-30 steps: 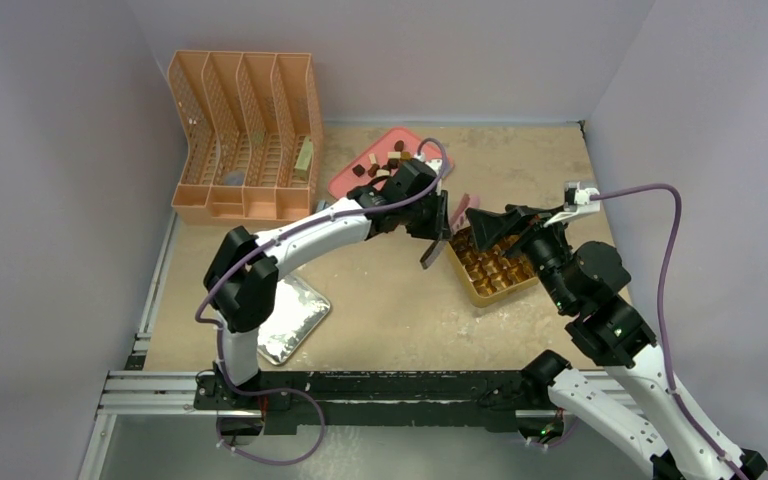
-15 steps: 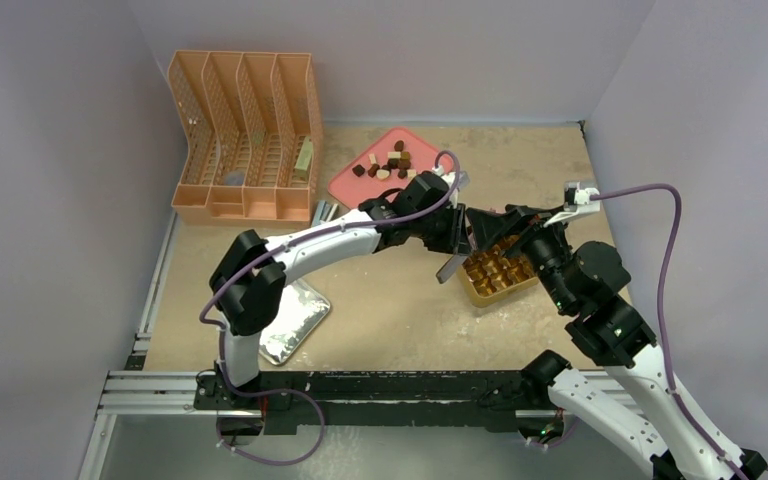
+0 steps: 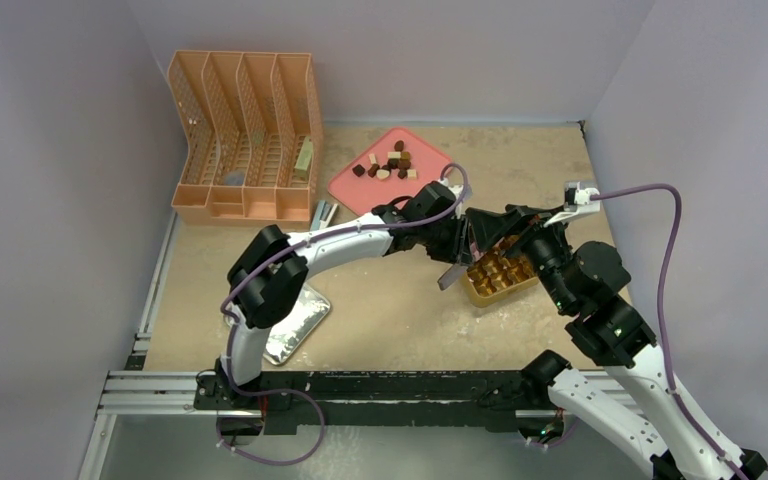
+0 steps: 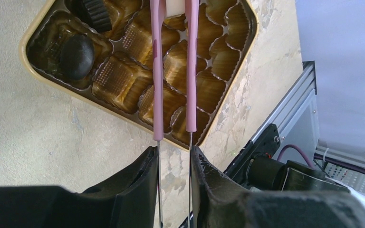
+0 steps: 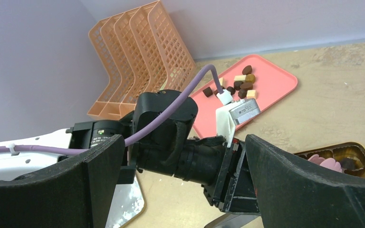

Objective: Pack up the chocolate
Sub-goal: Place the fake chocolate in the packing box.

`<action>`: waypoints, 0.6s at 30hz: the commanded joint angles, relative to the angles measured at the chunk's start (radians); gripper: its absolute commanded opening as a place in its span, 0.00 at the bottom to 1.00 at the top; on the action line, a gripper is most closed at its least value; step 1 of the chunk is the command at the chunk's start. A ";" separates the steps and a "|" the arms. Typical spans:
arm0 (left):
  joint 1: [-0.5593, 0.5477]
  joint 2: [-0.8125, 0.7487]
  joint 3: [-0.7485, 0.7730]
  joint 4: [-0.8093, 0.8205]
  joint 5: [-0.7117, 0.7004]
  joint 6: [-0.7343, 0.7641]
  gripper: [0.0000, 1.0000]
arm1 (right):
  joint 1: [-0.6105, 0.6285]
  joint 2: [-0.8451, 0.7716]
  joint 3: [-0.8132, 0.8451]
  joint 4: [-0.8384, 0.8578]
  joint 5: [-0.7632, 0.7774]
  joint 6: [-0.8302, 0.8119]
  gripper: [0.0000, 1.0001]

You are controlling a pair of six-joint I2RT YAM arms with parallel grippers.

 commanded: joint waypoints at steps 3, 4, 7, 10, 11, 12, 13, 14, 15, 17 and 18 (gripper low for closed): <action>-0.004 -0.002 0.071 0.019 0.009 0.023 0.31 | -0.003 -0.011 0.016 0.033 0.023 0.003 0.99; -0.004 -0.001 0.072 0.016 0.007 0.025 0.31 | -0.003 -0.011 0.015 0.033 0.023 0.004 0.99; -0.005 -0.007 0.076 0.008 -0.001 0.031 0.32 | -0.003 -0.009 0.015 0.037 0.023 0.005 0.99; -0.004 -0.028 0.074 -0.004 -0.032 0.041 0.32 | -0.003 -0.011 0.015 0.035 0.021 0.004 0.99; -0.004 -0.036 0.075 -0.011 -0.047 0.048 0.32 | -0.003 -0.011 0.015 0.033 0.021 0.004 0.99; -0.004 -0.047 0.076 -0.020 -0.063 0.052 0.32 | -0.003 -0.012 0.017 0.033 0.021 0.004 0.99; -0.003 -0.056 0.076 -0.029 -0.077 0.057 0.31 | -0.002 -0.014 0.016 0.033 0.022 0.004 0.99; -0.003 -0.066 0.077 -0.039 -0.091 0.061 0.31 | -0.003 -0.015 0.015 0.031 0.022 0.003 0.99; -0.002 -0.076 0.078 -0.046 -0.104 0.064 0.31 | -0.003 -0.017 0.015 0.031 0.022 0.004 0.99; -0.001 -0.096 0.081 -0.066 -0.133 0.071 0.31 | -0.003 -0.017 0.014 0.031 0.022 0.004 0.99; 0.000 -0.109 0.083 -0.079 -0.152 0.074 0.31 | -0.002 -0.019 0.015 0.030 0.022 0.005 0.98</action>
